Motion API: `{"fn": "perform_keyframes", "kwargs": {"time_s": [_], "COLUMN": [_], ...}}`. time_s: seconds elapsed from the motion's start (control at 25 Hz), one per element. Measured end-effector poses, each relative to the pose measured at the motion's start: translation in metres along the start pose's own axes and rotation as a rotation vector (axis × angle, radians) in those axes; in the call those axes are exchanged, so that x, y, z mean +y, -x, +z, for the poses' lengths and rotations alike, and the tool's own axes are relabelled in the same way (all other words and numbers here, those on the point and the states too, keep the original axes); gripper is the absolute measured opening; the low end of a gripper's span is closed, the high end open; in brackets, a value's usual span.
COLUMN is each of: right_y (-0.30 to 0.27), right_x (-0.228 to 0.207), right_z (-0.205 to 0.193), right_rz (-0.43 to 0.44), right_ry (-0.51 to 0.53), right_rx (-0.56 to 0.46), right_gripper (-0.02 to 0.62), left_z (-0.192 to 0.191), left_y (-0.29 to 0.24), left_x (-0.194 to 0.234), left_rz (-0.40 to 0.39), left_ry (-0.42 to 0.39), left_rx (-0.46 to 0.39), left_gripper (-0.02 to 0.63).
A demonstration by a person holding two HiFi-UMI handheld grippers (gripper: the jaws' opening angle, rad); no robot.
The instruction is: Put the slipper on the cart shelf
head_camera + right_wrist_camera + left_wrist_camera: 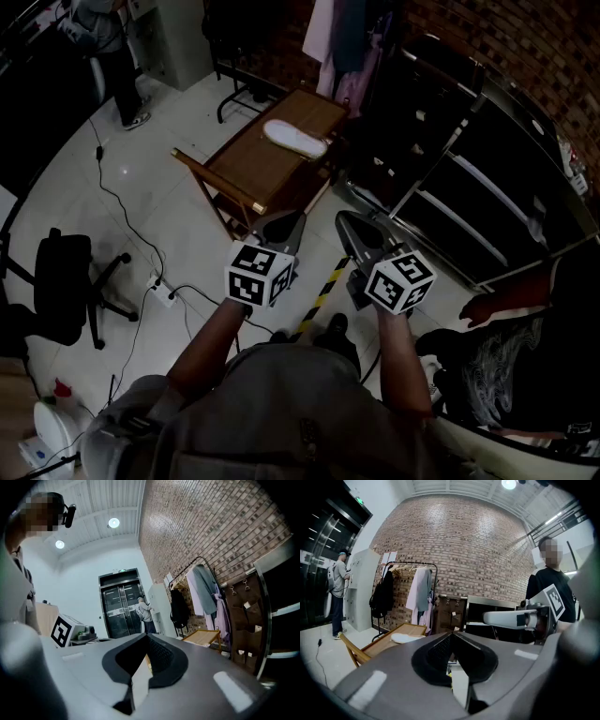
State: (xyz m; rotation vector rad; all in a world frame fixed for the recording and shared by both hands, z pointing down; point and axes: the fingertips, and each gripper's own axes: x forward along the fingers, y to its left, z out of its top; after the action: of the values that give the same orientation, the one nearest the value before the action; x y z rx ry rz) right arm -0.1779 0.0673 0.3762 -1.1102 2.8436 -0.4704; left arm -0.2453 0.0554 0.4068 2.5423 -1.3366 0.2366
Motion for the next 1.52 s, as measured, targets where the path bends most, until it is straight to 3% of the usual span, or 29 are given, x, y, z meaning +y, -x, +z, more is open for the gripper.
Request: {"fn": "perform_keyframes", "kwargs": {"time_s": [0.52,0.68,0.84,1.28,1.52], "right_y": [0.032,0.04,0.04,-0.006,-0.054], "right_x": [-0.112,-0.136,-0.155,-0.218,-0.255], "right_z": [0.025,0.025,0.028,0.026,0.03], "right_rz": [0.065,0.087,0.088,0.006,-0.053], "right_ry": [0.011,0.015,-0.002,-0.015,-0.034], "right_rx": [0.053,0.093,0.103,0.148,0.158], "right_gripper": [0.0,0.0,0.0,0.0,0.0], "left_z": [0.004,0.007,0.005,-0.019,-0.058], "left_y": [-0.108,-0.13,-0.152,-0.244,-0.305], "left_x": [-0.021,-0.018,-0.014,0.054,0.115], "left_rz": [0.159,0.234,0.258,0.268,0.269], "left_ry": [0.062,0.102,0.123,0.229,0.353], "left_rx": [0.013,0.008,0.03,0.059,0.127], "left_gripper": [0.008,0.008,0.015,0.029,0.101]}}
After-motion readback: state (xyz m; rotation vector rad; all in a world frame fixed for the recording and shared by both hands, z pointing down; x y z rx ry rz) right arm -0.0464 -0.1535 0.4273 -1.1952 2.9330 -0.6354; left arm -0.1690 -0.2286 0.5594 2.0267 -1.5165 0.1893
